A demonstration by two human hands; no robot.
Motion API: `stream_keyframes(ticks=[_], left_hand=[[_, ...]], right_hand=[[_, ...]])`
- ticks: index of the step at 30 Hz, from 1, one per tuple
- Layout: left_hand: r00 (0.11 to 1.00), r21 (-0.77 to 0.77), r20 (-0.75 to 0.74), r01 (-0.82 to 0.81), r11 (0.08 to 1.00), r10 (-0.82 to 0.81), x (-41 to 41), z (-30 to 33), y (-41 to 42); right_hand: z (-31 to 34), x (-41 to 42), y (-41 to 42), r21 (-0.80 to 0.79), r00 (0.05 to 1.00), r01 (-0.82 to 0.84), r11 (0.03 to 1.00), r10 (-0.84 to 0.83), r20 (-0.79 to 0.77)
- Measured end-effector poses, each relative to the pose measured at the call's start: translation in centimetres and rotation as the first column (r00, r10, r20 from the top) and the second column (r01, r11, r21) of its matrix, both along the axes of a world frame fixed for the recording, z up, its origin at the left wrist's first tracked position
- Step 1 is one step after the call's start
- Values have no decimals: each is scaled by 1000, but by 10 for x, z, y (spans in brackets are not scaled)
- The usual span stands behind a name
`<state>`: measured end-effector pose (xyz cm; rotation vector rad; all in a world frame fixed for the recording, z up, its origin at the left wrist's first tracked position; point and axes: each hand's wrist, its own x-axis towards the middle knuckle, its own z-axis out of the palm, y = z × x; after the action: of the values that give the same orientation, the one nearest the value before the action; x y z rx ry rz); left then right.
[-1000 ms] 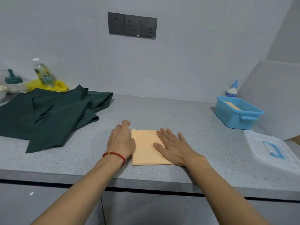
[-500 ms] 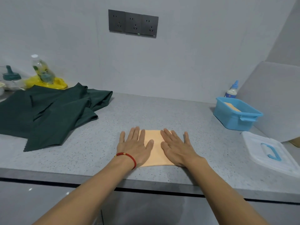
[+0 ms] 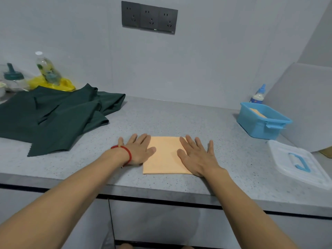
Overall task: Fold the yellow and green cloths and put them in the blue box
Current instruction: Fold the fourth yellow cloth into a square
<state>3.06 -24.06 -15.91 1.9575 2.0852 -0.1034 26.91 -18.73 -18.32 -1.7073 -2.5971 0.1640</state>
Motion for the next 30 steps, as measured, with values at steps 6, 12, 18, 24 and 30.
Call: stream_keyframes(ticks=[6, 12, 18, 24, 30], left_hand=[[1000, -69, -13, 12, 998, -13, -4, 50, 38], [909, -10, 412, -58, 998, 57, 5, 46, 37], [635, 334, 758, -187, 924, -145, 22, 16, 17], [338, 388, 895, -266, 882, -291, 18, 19, 45], [197, 129, 977, -265, 956, -77, 4, 1, 74]], right_hand=[[-3, 2, 2, 4, 1000, 23, 1000, -23, -12], [-5, 6, 1, -20, 997, 50, 999, -51, -50], [-3, 12, 5, -50, 867, 99, 994, -111, -486], [21, 35, 42, -365, 475, -64, 929, -293, -830], [15, 39, 57, -296, 359, -194, 935, -213, -909]])
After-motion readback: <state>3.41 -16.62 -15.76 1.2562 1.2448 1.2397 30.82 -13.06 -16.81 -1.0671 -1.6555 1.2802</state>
